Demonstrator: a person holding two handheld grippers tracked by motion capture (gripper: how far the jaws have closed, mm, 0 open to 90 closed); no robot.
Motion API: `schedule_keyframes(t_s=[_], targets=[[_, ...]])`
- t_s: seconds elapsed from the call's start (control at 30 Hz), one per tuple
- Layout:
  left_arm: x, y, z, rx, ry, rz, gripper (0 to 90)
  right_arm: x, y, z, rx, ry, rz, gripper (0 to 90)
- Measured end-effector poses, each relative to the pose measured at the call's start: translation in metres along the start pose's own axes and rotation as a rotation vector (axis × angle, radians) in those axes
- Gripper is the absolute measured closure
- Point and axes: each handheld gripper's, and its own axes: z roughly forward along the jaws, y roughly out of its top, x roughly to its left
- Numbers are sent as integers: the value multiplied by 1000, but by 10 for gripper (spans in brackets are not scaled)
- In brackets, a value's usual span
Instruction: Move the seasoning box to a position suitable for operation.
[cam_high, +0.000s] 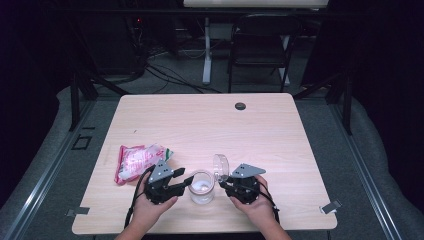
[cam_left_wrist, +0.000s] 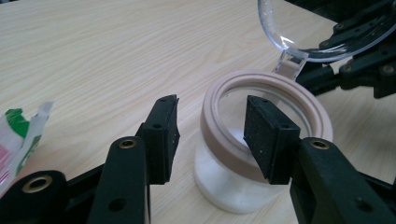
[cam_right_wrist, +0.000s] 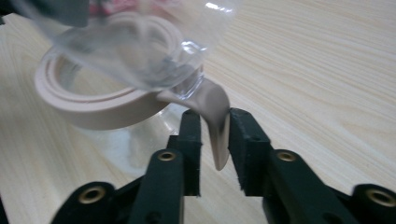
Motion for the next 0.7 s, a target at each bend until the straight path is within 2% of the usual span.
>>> schedule_keyframes(t_s=[0.1,0.2,0.4,0.6,0.7], targets=[[2,-3,-3,-9,1,-4,544,-3,1,3,11,-2,6,801],[4,-4,-7,-7,29,13,549,-7,2,5,6,-9,6,817],[13,-9,-23,-39,75,-22,550,-16,7,9,-3,-18,24,847],[21,-15,-36,-45,138,-39,554,-24,12,14,-5,-29,23,849],[24,-18,-40,-44,154,-47,554,-29,13,19,-15,-24,45,789]])
